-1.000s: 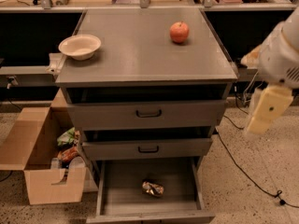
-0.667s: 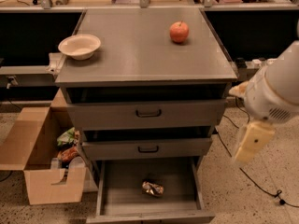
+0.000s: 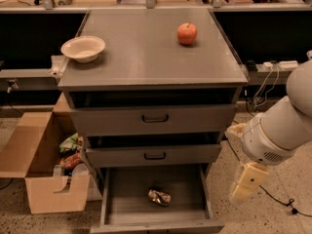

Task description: Pick orange can from bottom drawer and place on counter

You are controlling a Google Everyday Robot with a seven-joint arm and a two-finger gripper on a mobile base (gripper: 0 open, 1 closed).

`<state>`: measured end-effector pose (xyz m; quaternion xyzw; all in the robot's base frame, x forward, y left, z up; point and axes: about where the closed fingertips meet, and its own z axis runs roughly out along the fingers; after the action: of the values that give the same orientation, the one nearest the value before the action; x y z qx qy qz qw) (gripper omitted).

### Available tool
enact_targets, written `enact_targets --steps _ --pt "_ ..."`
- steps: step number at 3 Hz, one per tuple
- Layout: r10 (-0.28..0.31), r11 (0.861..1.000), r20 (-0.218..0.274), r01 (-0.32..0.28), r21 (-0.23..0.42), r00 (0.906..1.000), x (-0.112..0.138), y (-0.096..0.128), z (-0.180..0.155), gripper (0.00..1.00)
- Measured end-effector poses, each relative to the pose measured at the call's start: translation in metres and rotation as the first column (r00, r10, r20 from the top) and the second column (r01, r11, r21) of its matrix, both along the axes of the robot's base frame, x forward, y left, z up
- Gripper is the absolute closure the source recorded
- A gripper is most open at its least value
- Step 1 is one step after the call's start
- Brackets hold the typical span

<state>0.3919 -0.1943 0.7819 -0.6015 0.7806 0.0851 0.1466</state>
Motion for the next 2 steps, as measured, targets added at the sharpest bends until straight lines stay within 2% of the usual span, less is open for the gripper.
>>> enact_targets --steps 1,2 --pt "-0.01 1.0 -0.013 0.01 -0.016 0.9999 0.008 0.003 -0.022 0.0" --pt "0.033 0.999 -0.006 -0.033 -0.019 0.9994 0.024 0.009 -0.097 0.0"
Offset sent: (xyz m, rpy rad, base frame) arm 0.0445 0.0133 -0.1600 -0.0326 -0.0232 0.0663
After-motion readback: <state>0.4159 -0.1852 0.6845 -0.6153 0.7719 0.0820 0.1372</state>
